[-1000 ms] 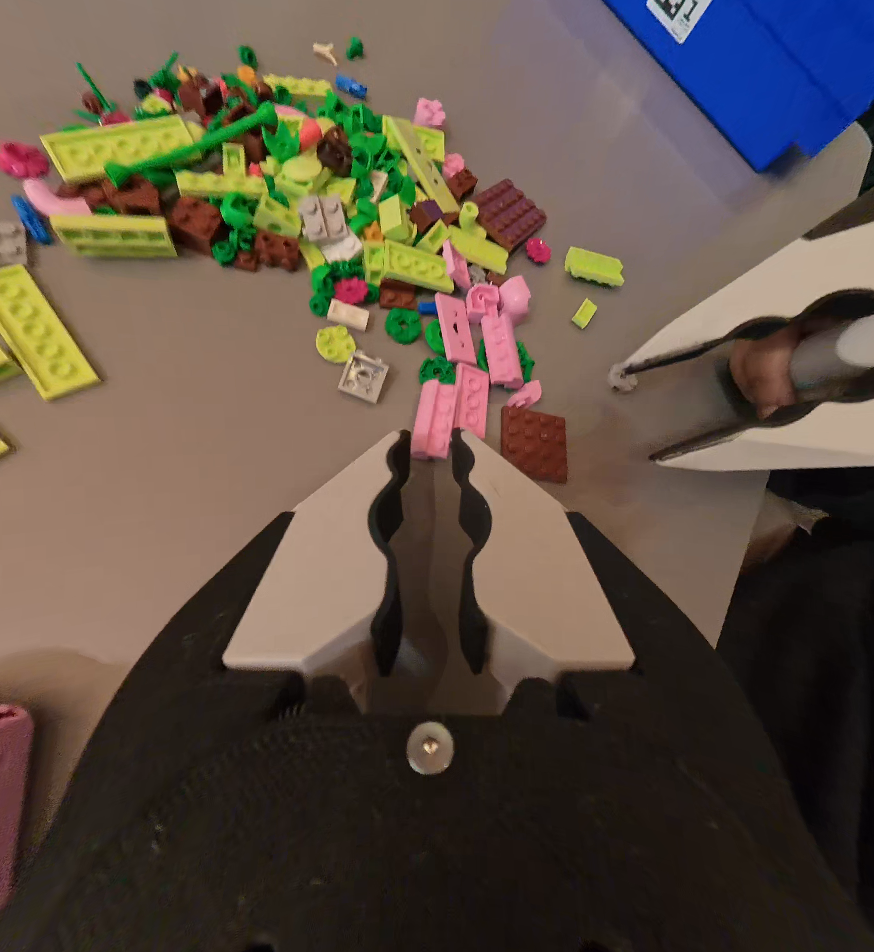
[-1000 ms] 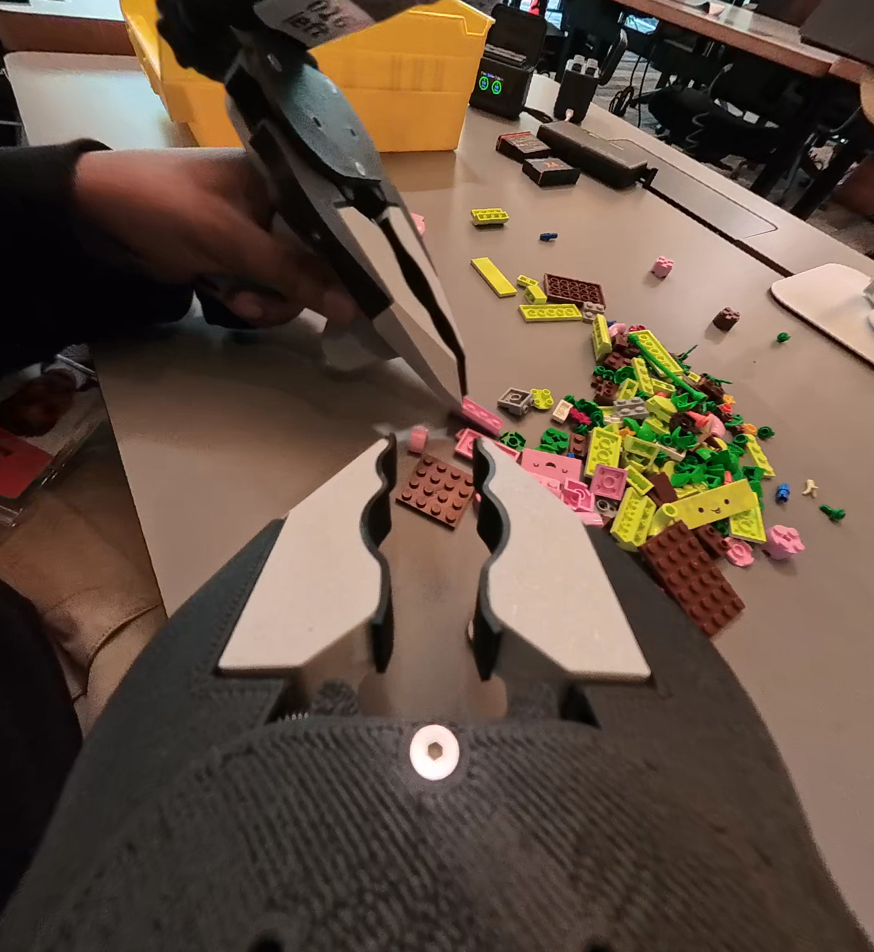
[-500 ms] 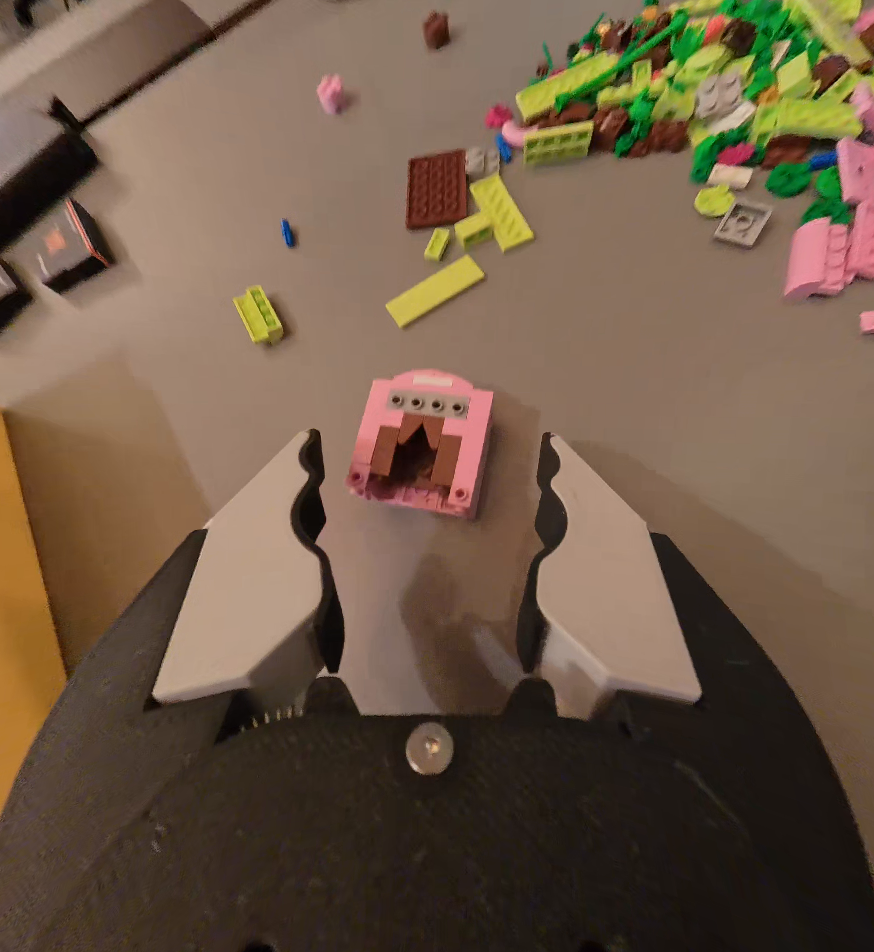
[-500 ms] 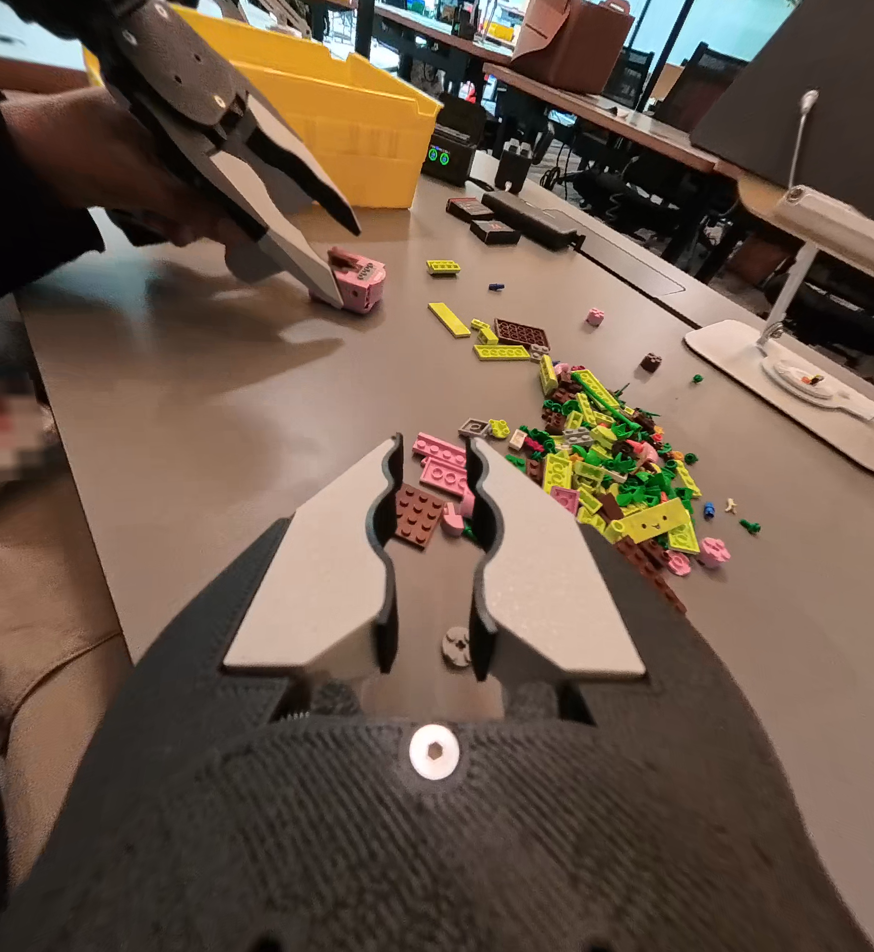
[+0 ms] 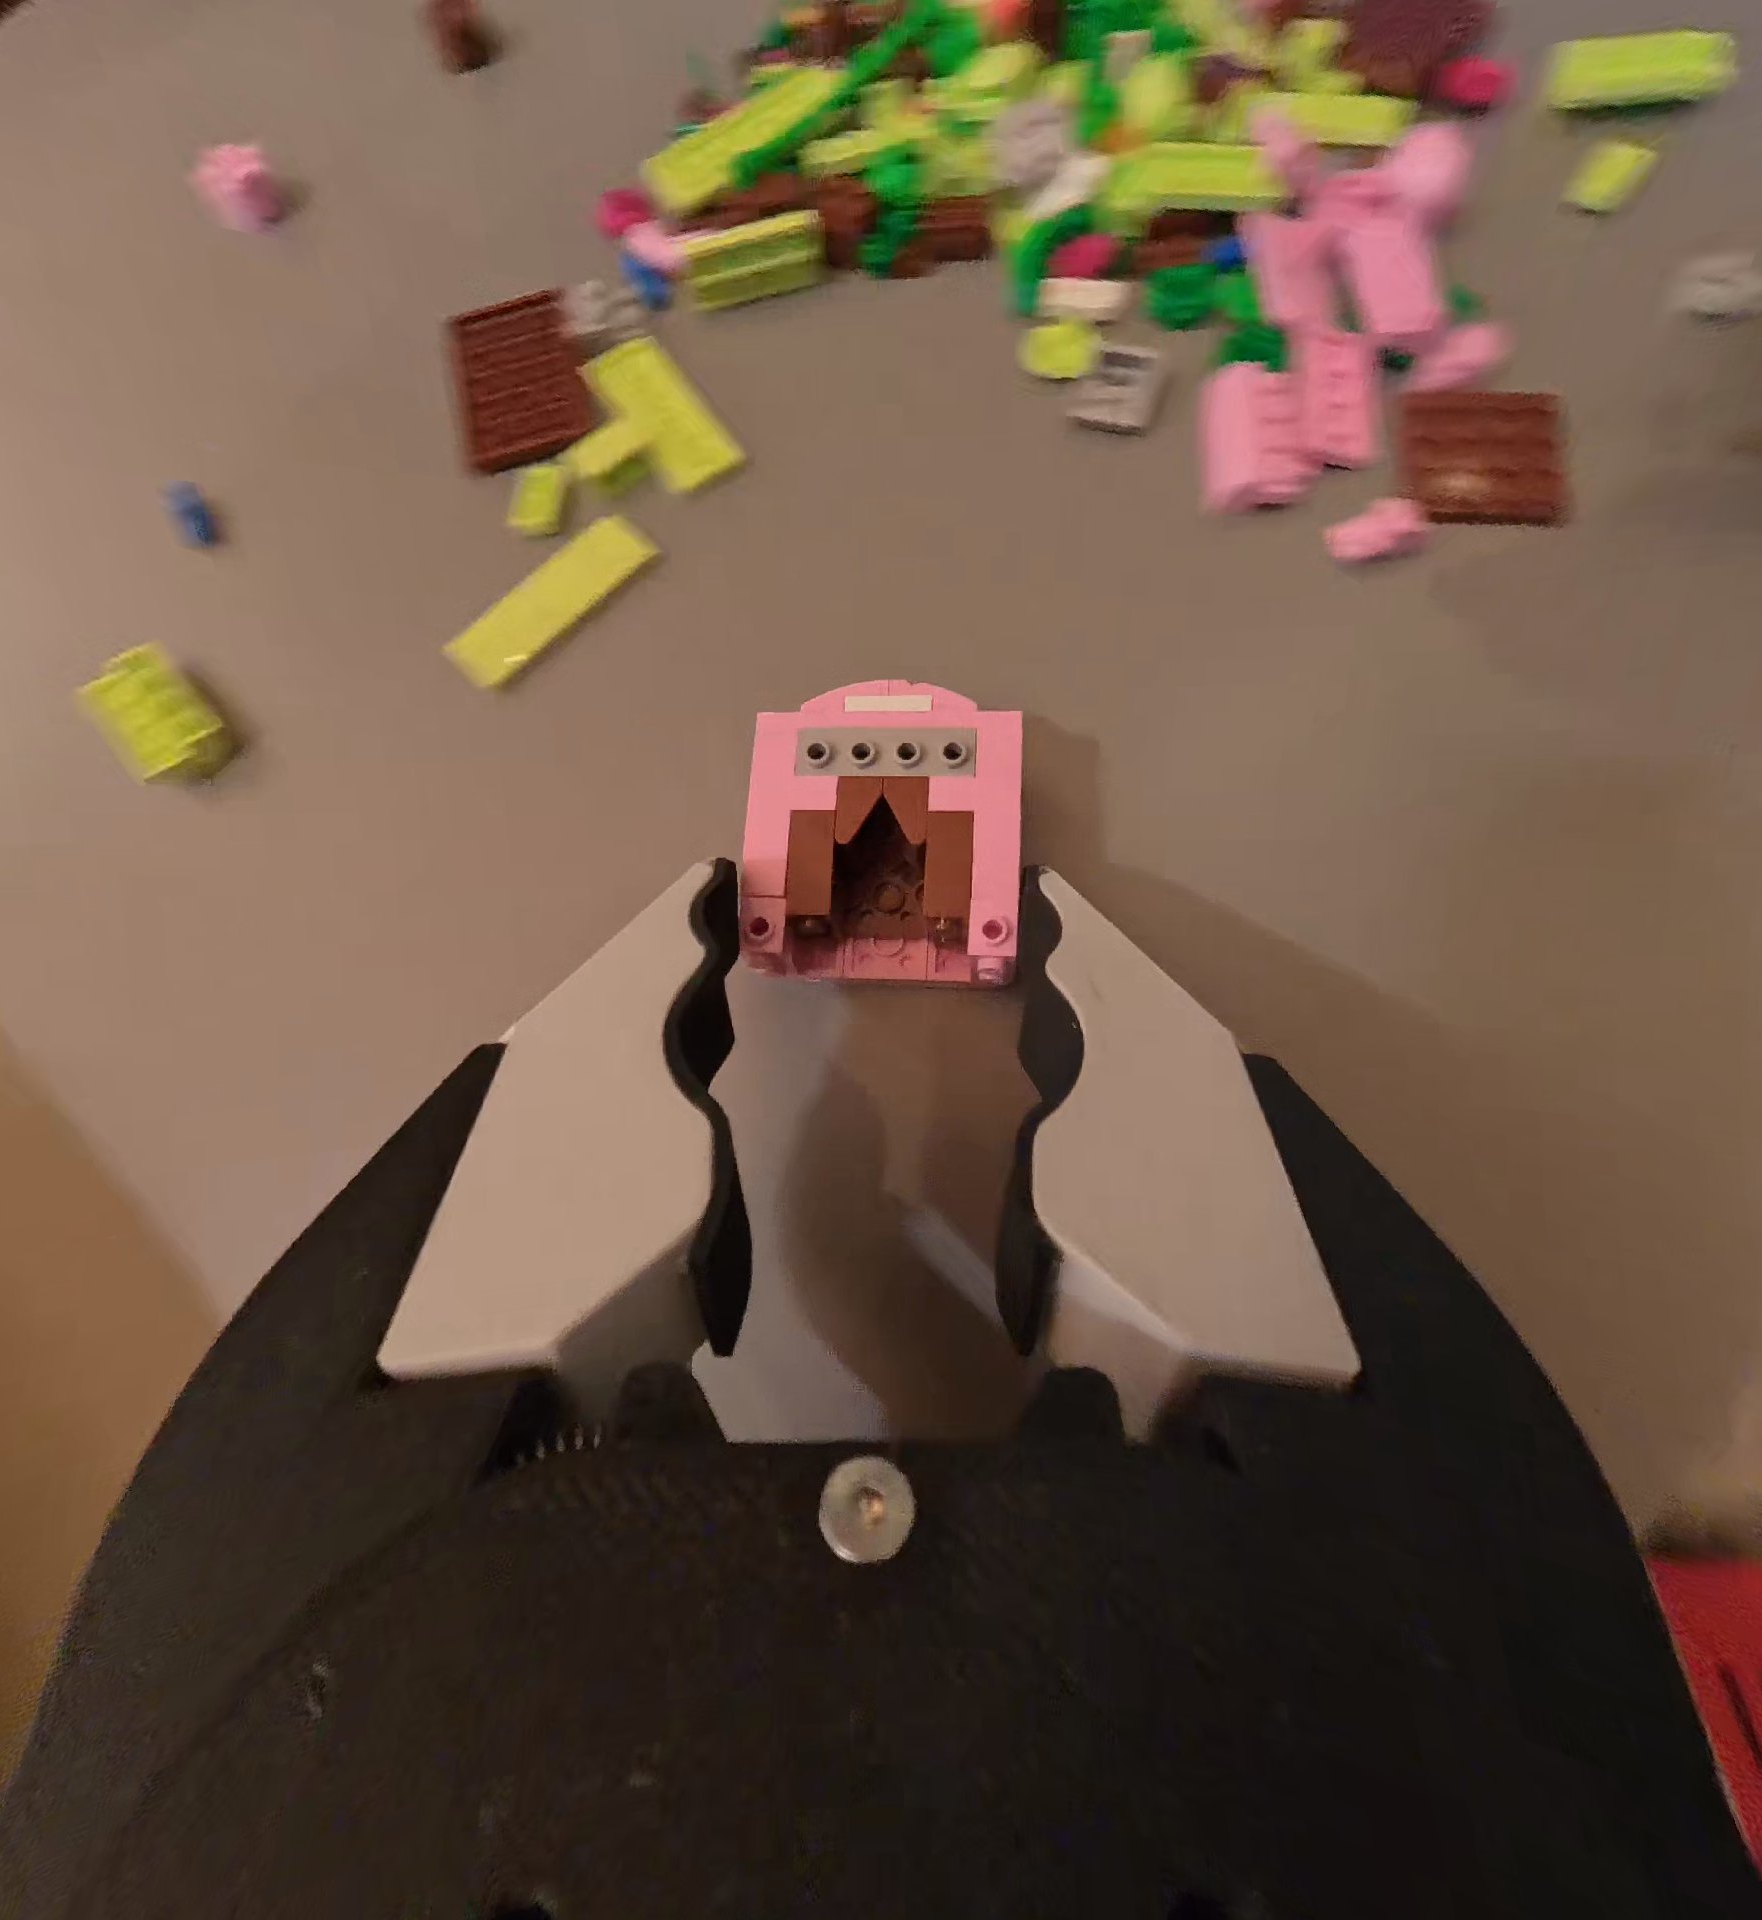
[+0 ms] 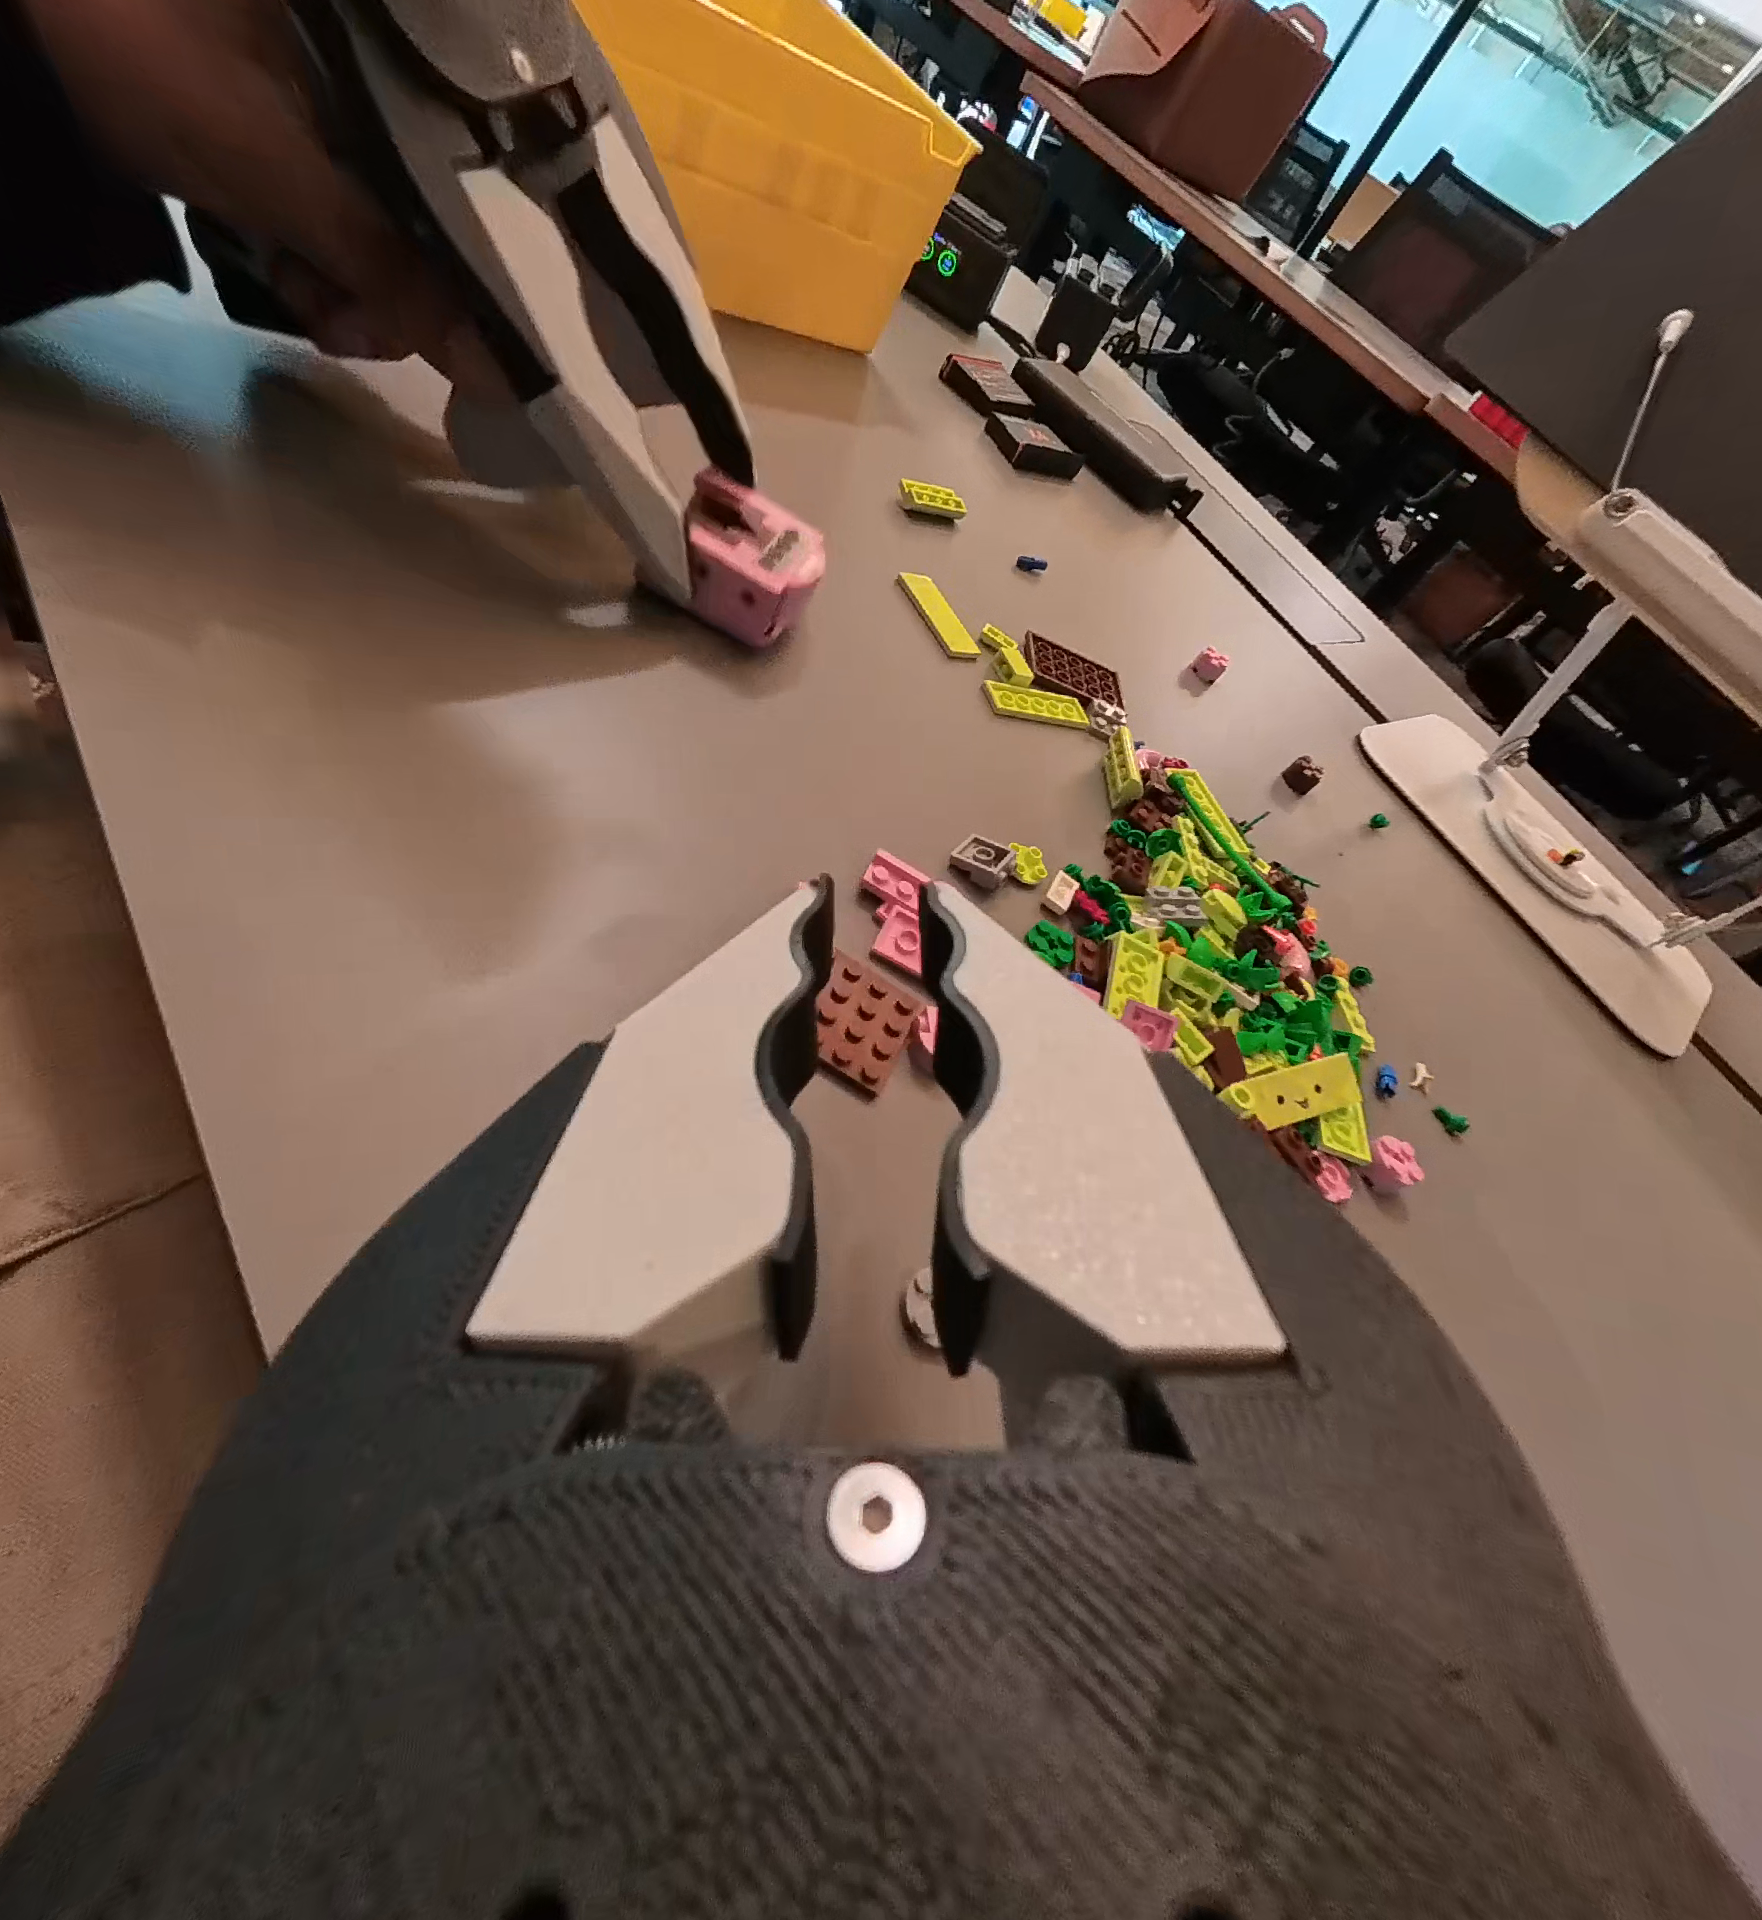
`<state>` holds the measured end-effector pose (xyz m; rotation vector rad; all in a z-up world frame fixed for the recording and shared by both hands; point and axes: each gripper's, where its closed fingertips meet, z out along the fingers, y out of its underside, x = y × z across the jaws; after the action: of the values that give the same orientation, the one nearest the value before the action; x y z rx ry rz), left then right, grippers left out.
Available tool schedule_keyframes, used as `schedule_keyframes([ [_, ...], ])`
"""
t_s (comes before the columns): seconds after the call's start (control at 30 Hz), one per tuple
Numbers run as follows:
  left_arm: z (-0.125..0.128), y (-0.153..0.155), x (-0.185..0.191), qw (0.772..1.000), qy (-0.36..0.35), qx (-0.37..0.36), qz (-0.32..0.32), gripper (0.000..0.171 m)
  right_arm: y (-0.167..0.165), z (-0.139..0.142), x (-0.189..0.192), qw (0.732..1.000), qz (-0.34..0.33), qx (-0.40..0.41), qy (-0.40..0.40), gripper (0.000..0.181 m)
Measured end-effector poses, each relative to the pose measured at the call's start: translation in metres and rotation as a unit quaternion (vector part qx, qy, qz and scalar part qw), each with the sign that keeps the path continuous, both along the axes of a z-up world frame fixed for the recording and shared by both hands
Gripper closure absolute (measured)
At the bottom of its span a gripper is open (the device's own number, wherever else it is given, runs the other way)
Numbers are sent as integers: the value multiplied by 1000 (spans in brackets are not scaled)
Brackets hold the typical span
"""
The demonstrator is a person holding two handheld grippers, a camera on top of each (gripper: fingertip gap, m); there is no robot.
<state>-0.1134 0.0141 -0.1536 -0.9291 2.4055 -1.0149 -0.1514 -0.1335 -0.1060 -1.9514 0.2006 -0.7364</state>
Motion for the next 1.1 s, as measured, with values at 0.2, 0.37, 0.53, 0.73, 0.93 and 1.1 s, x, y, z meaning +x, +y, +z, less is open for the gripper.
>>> schedule_keyframes([
  [0.2, 4, -49, -55, 986, 79, -47, -138, 117, -2, 8, -2, 999, 11, 31, 10, 169],
  [0.37, 10, -65, -47, 990, 25, -50, -132, 95, -4, 12, -3, 998, 16, 49, 18, 170],
  [0.53, -10, -77, -56, 987, 58, -12, -153, 97, -4, 11, -3, 999, 15, 46, 19, 170],
  [0.73, -10, -76, -53, 987, 41, -9, -157, 116, -3, 9, -3, 999, 16, 42, 21, 170],
  [0.93, 31, -105, -63, 970, -32, -109, -216, 115, 6, 22, -29, 990, 109, 83, 16, 163],
  [1.1, 52, -126, -87, 937, -18, -203, -283, 115, -3, 56, -56, 962, 183, 197, -40, 161],
])
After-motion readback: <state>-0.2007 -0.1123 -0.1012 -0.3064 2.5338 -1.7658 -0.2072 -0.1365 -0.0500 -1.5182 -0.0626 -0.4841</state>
